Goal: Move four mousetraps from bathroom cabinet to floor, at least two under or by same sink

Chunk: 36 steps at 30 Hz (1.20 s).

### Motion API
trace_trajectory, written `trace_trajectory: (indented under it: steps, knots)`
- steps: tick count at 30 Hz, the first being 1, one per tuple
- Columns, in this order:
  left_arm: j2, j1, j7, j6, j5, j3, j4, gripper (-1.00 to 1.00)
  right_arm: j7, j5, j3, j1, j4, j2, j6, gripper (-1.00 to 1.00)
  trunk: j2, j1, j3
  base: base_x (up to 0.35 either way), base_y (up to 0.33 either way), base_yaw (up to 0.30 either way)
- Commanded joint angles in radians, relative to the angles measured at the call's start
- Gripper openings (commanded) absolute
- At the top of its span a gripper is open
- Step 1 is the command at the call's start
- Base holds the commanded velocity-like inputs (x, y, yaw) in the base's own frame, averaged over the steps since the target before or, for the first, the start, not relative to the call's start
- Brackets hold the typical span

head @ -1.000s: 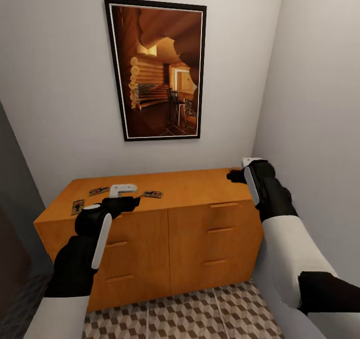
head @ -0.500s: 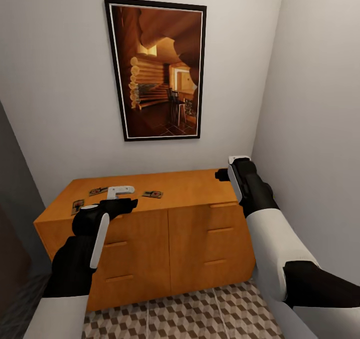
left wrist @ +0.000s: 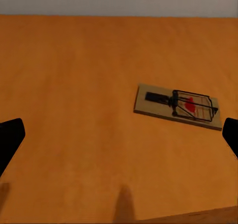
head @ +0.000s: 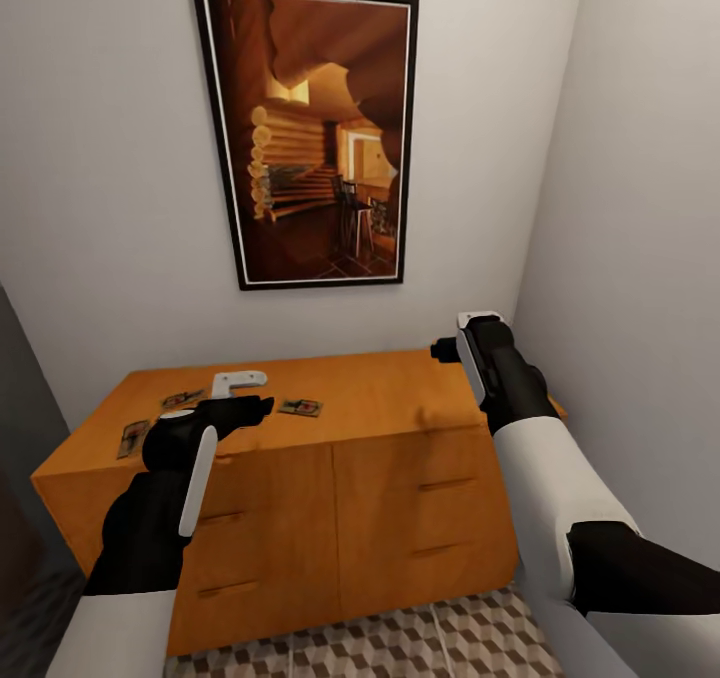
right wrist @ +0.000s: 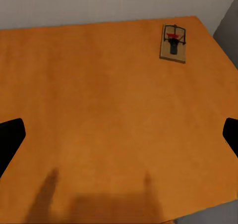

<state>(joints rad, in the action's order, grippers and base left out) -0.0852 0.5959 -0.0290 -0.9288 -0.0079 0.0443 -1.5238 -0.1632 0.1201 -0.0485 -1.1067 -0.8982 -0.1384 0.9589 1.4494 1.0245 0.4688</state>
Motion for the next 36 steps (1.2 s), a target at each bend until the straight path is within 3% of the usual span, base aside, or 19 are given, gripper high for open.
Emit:
trace_trajectory:
  steps: [1, 16, 24, 29, 36]
  knots:
    - [-0.001, 0.001, -0.002, -0.004, 0.000, 0.001, -0.001, 1.00, 0.006, 0.011, -0.003, -0.001, -0.001, -0.001, 0.005, 1.00, 0.001, 0.001, 0.001, 0.266, 0.000, 0.000]
    - [0.002, 0.001, -0.006, -0.003, -0.001, 0.002, -0.002, 1.00, 0.011, 0.008, -0.004, -0.001, 0.000, 0.007, 0.013, 1.00, 0.001, 0.001, 0.001, 0.062, 0.000, 0.000]
    - [0.007, 0.001, -0.009, -0.002, -0.003, 0.005, 0.000, 1.00, 0.015, 0.003, -0.005, 0.000, 0.036, 0.036, 0.008, 1.00, 0.001, 0.001, 0.001, 0.002, 0.000, 0.000]
    - [0.032, 0.001, -0.037, 0.002, -0.003, 0.049, 0.000, 1.00, 0.027, 0.001, -0.005, 0.001, 0.096, 0.059, 0.004, 1.00, 0.001, 0.001, 0.001, 0.000, 0.000, 0.000]
    - [0.057, 0.001, -0.064, 0.002, -0.003, 0.076, 0.001, 1.00, 0.050, 0.001, -0.005, 0.001, 0.115, 0.065, 0.003, 1.00, 0.001, 0.001, 0.001, 0.000, 0.000, 0.000]
